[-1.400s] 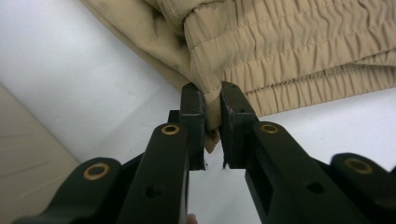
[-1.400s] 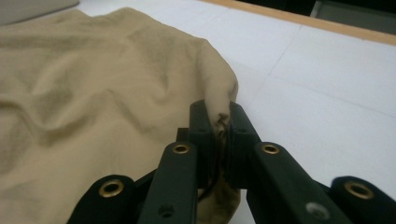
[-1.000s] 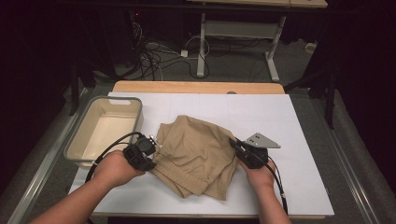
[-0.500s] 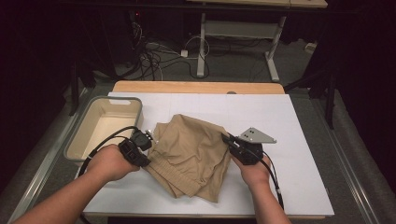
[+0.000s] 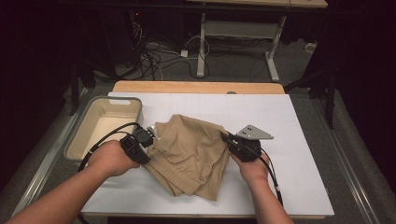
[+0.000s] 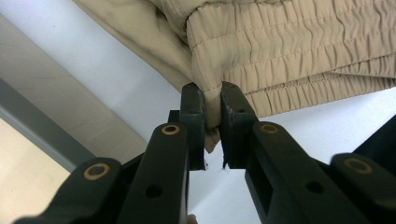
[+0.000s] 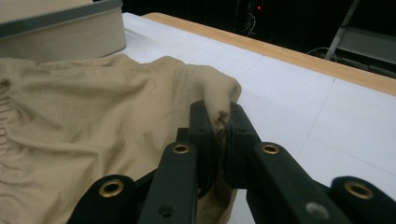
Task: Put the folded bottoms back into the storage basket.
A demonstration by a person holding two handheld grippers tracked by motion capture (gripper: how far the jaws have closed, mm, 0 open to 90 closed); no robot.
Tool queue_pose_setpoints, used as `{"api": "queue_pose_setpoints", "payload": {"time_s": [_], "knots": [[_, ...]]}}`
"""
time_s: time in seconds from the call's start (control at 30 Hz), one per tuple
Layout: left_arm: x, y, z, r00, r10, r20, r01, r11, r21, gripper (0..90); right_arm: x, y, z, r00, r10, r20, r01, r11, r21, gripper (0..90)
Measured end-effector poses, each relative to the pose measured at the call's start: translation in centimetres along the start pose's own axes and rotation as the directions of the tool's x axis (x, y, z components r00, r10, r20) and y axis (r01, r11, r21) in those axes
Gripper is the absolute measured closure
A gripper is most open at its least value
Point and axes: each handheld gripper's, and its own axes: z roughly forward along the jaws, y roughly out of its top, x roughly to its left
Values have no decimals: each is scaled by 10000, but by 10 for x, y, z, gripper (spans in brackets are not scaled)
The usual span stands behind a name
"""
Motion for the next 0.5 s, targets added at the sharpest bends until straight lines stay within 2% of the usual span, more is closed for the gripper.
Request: {"api": "queue_pose_setpoints", "payload": {"time_s": [0.07, 0.13, 0.27, 0.5], "knots": [[1, 1, 0, 10000, 8, 32, -8, 10000, 46, 798, 0, 0, 0, 10000, -46, 20, 46, 10000, 25, 855], [1, 3, 0, 9999, 132, 44, -133, 9998, 157, 798, -2, -1, 1, 9999, 162, -7, -162, 9998, 114, 855], [2, 4, 0, 9997, 234, 4, -234, 9995, 217, 798, -3, -1, 1, 9996, 280, -49, -280, 9995, 146, 855], [3, 8, -5, 9998, 143, 157, -150, 9991, 405, 796, 0, 2, 1, 9990, 418, -123, -418, 9991, 70, 855]]}}
